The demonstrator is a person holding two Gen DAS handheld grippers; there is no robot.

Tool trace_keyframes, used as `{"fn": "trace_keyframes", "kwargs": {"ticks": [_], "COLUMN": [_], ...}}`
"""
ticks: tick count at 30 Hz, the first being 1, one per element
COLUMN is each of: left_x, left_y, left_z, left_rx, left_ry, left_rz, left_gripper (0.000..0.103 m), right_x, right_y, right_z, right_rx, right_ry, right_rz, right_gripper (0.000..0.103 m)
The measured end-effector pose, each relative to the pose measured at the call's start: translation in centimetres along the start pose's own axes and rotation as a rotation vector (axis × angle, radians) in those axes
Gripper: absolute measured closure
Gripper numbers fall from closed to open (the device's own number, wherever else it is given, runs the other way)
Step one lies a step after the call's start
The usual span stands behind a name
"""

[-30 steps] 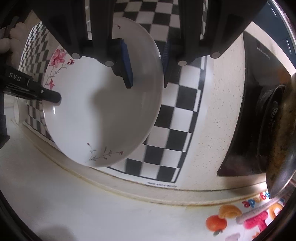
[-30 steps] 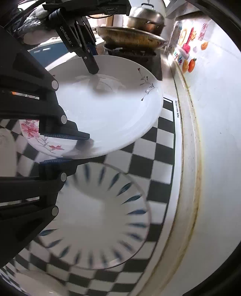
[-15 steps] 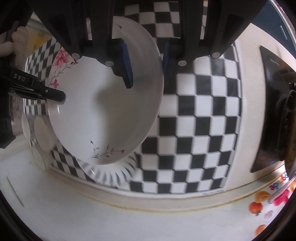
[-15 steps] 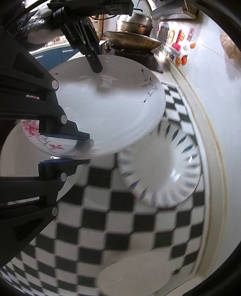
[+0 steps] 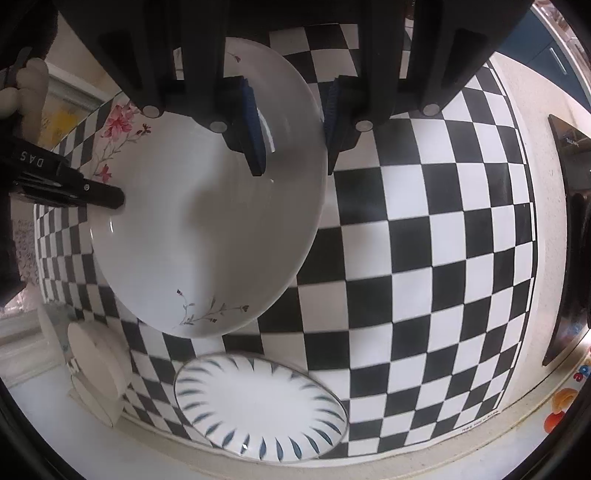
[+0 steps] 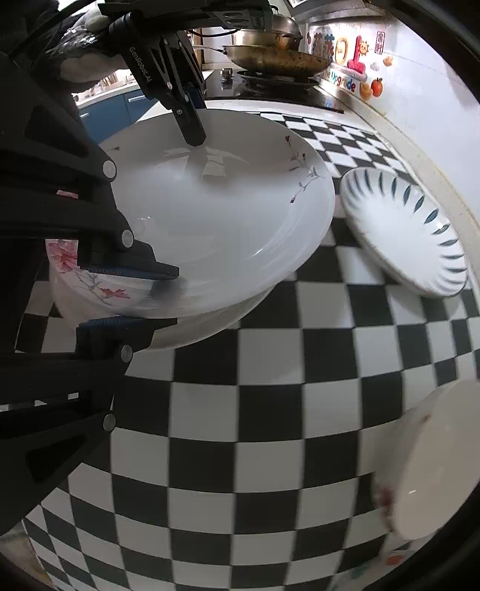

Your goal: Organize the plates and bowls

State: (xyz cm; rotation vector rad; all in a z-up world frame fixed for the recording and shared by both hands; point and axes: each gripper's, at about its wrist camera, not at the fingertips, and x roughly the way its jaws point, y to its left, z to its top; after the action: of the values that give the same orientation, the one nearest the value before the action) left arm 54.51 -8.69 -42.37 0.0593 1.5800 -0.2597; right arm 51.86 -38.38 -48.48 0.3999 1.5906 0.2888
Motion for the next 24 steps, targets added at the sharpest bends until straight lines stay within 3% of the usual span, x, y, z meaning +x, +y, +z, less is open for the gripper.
{"fn": "trace_keyframes", "kwargs": {"ticks": [14,24], "left_x": [2.9,3.8], "left_y": [-0.4,-1.4], "left_z": [-0.6,-0.5], "left_rx": [0.004,0.02], "left_ry": [0.082,0.087], "left_rz": [0.035,0.054], "left_gripper": [0.076,0.076], "right_x": [1.1,1.2], "right_y": [0.7,2.3], "right_z": [-0.5,-0.2], "right_rx": [-0.049,-0.027], "right_ry": [0.021,0.021], "right_rz": [-0.071,-0.129], "right_gripper": [0.085,0.085]}}
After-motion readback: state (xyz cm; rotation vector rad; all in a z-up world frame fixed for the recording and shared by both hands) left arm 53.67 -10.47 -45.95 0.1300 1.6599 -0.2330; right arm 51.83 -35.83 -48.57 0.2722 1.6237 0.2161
